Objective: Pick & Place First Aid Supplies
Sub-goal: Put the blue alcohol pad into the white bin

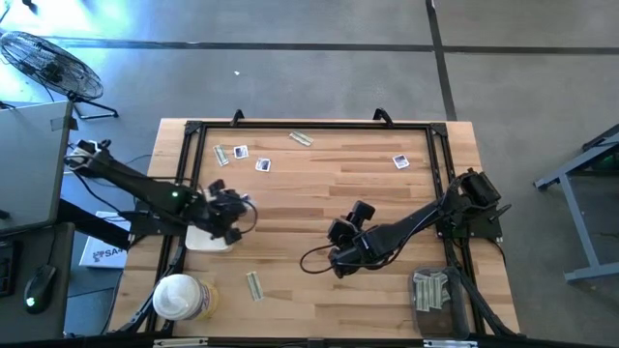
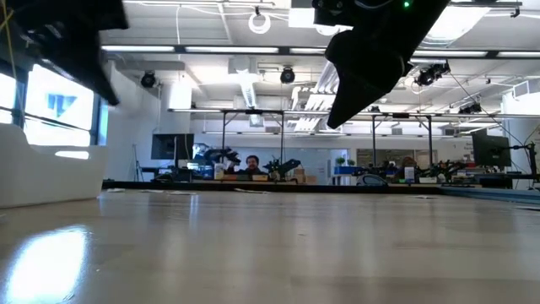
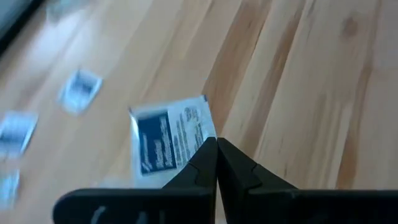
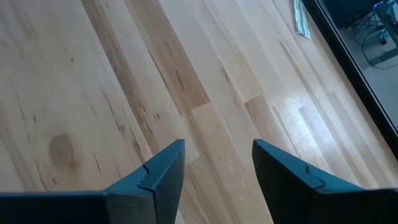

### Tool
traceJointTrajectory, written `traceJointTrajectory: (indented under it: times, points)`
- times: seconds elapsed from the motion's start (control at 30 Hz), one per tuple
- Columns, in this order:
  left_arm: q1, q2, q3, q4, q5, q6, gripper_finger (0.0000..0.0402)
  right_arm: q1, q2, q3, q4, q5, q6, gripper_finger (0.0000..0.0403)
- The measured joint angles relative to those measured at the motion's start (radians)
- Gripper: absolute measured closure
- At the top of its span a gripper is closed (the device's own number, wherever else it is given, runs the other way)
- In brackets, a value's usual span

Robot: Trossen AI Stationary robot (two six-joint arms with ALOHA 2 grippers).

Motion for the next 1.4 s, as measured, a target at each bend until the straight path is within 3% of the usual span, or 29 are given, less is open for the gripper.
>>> traceJointTrajectory:
  times: [0.27, 0.4, 0.8, 1.03, 1.2, 1.4]
  points:
    - [-0.060, -0.100, -0.001, -0.410, 0.150, -0.335, 0.0401, -0.021, 0.000, 0.000, 0.013, 0.000, 0.000, 0.0220]
    - [-0.067, -0.101, -0.039, -0.413, 0.147, -0.424, 0.0401, -0.030, 0.000, 0.000, 0.023, -0.006, -0.003, 0.0220]
    - [-0.066, -0.093, -0.224, -0.177, 0.184, -0.455, 0.0397, -0.028, 0.000, 0.000, 0.050, -0.018, -0.035, 0.0220]
    - [-0.066, -0.093, -0.225, -0.165, 0.201, -0.450, 0.0330, -0.029, 0.000, 0.000, 0.057, -0.059, -0.051, 0.0220]
    - [-0.066, -0.093, -0.159, -0.175, 0.247, -0.358, 0.0292, -0.029, 0.000, 0.000, 0.086, -0.103, -0.086, 0.0220]
    - [-0.066, -0.093, 0.006, -0.194, 0.253, -0.207, 0.0289, -0.028, 0.000, 0.000, 0.165, -0.121, -0.166, 0.0220]
